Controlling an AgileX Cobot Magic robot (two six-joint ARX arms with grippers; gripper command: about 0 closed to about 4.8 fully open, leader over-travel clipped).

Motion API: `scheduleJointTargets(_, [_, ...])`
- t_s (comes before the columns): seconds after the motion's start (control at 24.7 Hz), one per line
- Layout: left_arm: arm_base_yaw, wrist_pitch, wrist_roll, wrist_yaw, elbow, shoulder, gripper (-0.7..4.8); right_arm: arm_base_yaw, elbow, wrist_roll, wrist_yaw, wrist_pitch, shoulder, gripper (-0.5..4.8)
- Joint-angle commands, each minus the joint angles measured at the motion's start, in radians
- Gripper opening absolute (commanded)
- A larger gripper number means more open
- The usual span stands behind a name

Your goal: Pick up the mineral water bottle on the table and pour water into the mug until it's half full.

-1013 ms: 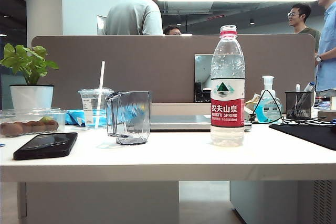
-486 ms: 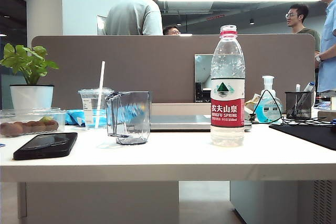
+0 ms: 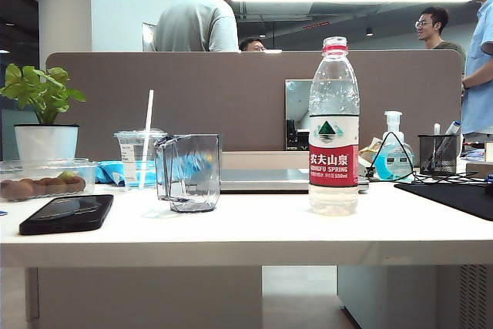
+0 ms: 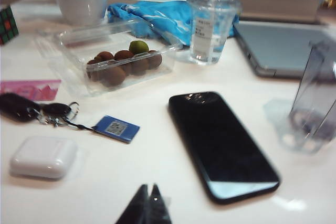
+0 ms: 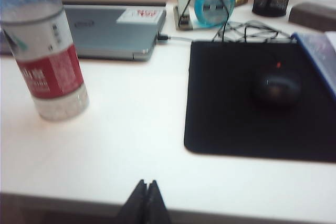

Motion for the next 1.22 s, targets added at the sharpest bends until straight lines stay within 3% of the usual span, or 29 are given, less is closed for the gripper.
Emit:
scheduleJointTargets(0.04, [-0.001,0.023,-0.108,0.071,0.064,0.000,-0.03,0.000,0.045,0.004,0.019,0.103,0.000,-0.06])
scheduleJointTargets(0.2, [-0.001,0.036,-0.106,0.209,0.166,0.000,-0.03,0.000,0.137,0.106,0.024,0.103,0.000,-0.06])
scheduleJointTargets(0.41, [-0.001,0.036,-0.108,0.390,0.252,0.064,-0.03,0.000,0.285,0.118,-0.027,0.020,0.040,-0.06])
scheduleJointTargets(0.53, [-0.001,0.082,-0.097,0.557,0.298,0.257,-0.03,0.000,0.415,0.117,-0.150,-0.077,0.178,-0.06])
scheduleJointTargets(0.65, [-0.009,0.169,-0.048,0.669,0.318,0.390,-0.03,0.001,0.478,0.117,-0.266,-0.051,0.286,0.00])
scheduleJointTargets(0.73, [-0.035,0.214,-0.016,0.712,0.318,0.452,-0.03,0.007,0.494,0.117,-0.300,-0.010,0.340,0.44])
scheduleJointTargets(0.77, [-0.086,0.224,0.005,0.707,0.318,0.509,-0.03,0.025,0.494,0.113,-0.294,0.047,0.393,0.68])
scheduleJointTargets(0.97, [-0.295,0.239,0.079,0.560,0.318,0.600,-0.03,0.112,0.490,-0.008,-0.263,0.159,0.580,0.81])
scheduleJointTargets(1.13, [-0.400,0.233,0.076,0.398,0.318,0.603,-0.03,0.181,0.486,-0.009,-0.153,0.245,0.731,0.95])
scheduleJointTargets(1.22, [-0.426,0.229,0.076,0.325,0.318,0.602,-0.03,0.205,0.462,-0.006,-0.131,0.380,0.856,1.19])
